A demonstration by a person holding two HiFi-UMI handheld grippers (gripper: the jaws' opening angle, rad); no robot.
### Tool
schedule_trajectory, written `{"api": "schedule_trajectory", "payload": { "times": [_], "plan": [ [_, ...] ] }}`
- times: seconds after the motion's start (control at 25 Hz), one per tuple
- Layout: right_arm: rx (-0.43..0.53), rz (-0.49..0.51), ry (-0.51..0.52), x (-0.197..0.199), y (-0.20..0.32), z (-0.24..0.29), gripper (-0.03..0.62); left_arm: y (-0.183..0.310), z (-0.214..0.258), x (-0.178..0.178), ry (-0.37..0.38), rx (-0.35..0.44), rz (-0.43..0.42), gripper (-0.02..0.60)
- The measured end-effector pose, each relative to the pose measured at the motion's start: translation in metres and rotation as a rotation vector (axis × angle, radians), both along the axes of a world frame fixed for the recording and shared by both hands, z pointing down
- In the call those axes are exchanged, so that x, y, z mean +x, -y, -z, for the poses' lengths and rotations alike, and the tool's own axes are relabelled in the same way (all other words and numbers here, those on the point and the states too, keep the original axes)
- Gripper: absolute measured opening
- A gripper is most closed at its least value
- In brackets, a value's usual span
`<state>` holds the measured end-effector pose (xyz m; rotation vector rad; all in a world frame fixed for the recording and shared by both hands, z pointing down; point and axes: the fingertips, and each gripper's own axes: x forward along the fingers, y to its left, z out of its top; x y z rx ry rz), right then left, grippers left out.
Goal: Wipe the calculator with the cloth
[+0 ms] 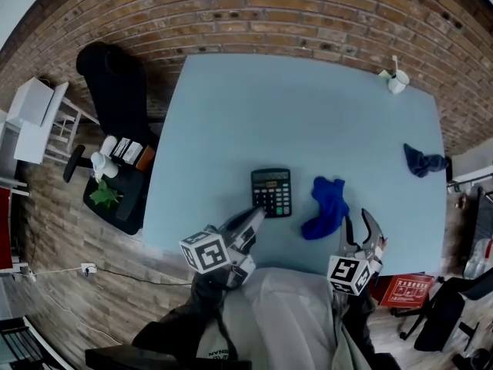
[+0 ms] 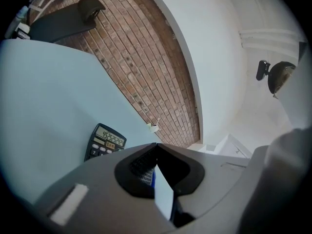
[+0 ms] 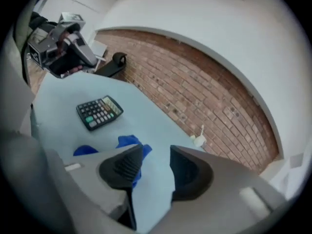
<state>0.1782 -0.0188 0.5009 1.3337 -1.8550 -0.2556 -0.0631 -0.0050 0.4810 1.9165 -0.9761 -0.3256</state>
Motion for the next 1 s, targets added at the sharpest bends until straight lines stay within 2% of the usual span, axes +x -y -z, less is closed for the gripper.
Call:
{"api": "schedule_trajectory", "payload": {
  "times": [0.08,0.2,0.24,0.32,0.4,0.52,0.72,1.0],
  "plan": [
    [0.048,0.064,0.133,-0.022,-0.004,0.019,0.115,-0.001,-0.003,0.000,0.004,-0.009,-0.010,0.008],
    [-0.024,0.190,0.494,-0.078,-0.014,0.032,0.010,0.003,-0.006,0.002,0.004,-0.019,-0.019,0.008],
    [-0.058,0.235,0.584,-0.097,-0.016,0.033,0.003,0.005,-0.007,0.002,0.006,-0.019,-0.020,0.008],
    [-0.107,0.301,0.678,-0.129,-0.018,0.035,0.002,0.008,-0.007,0.003,0.016,-0.018,-0.019,0.008],
    [-0.138,0.333,0.713,-0.148,-0.020,0.035,0.002,0.009,-0.009,0.002,0.029,-0.020,-0.013,0.008],
    [-0.181,0.361,0.714,-0.157,-0.024,0.023,0.002,0.009,-0.012,0.000,0.044,-0.027,-0.011,0.008],
    [-0.265,0.338,0.717,-0.155,-0.032,0.002,0.002,0.006,-0.017,-0.002,0.031,-0.054,-0.007,0.008],
    [-0.281,0.308,0.697,-0.141,-0.033,-0.006,0.002,0.002,-0.020,-0.004,0.026,-0.061,0.016,0.008]
  ]
}}
